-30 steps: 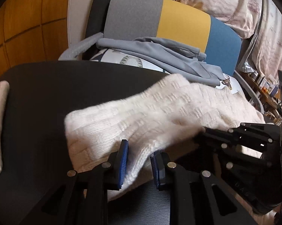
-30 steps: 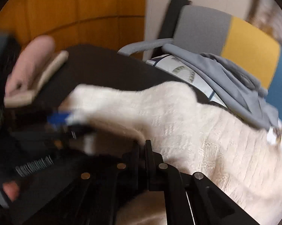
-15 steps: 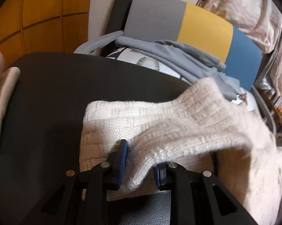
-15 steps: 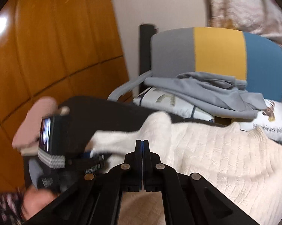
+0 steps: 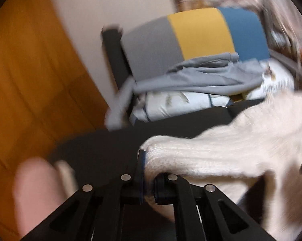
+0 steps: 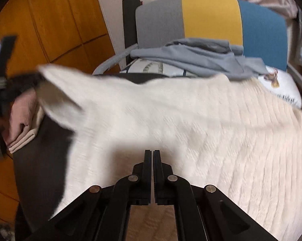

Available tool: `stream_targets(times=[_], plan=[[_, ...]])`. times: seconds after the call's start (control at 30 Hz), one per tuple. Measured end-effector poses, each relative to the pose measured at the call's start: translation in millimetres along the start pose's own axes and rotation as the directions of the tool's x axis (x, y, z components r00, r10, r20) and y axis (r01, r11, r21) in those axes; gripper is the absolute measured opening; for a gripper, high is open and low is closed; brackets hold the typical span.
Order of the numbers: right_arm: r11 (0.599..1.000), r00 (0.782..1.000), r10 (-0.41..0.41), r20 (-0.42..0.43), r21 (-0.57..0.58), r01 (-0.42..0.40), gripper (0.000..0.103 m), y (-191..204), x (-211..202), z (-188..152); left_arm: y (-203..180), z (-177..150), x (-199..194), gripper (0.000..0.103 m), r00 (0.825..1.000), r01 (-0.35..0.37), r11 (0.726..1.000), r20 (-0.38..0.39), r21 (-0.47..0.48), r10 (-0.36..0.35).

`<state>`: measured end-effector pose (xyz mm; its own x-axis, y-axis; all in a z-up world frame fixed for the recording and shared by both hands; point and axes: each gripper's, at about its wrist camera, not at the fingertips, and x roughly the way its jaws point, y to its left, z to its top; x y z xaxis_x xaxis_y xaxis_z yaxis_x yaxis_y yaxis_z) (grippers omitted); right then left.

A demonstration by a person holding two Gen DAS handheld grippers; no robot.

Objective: Fold clothes

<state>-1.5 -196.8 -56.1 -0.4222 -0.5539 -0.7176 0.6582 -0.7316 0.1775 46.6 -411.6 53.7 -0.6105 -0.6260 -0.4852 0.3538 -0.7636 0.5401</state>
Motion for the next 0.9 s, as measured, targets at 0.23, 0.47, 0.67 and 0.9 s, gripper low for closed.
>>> stream_targets(times=[0.23, 0.47, 0.67, 0.9], plan=[[0.998, 0.997, -0.061, -0.044, 0.024, 0.062, 0.019, -11.0, 13.0, -19.4, -61.9, -14.4, -1.5, 0.016, 0.995, -0.098, 0.947, 0.005, 0.305, 0.101], [0.961, 0.961, -0.270, -0.063, -0.078, 0.265, 0.027, -26.4, 8.5, -21.2, -84.3, -91.9, 22.1, 0.021, 0.936, 0.273, 0.960, -0.210, -0.068, -0.281], [0.949, 0.947, -0.313, -0.071, 0.002, 0.314, 0.028, -64.7, 1.1, -18.5, -19.7, -119.3, -18.0, 0.024, 0.860, 0.477, 0.808, -0.007, -0.347, -0.511], [0.956, 0.955, -0.291, -0.064, 0.029, 0.293, 0.031, -69.3, -1.3, -19.8, 51.3, -176.9, 15.8, 0.021, 0.932, 0.101, 0.821, -0.234, -0.562, -0.275]])
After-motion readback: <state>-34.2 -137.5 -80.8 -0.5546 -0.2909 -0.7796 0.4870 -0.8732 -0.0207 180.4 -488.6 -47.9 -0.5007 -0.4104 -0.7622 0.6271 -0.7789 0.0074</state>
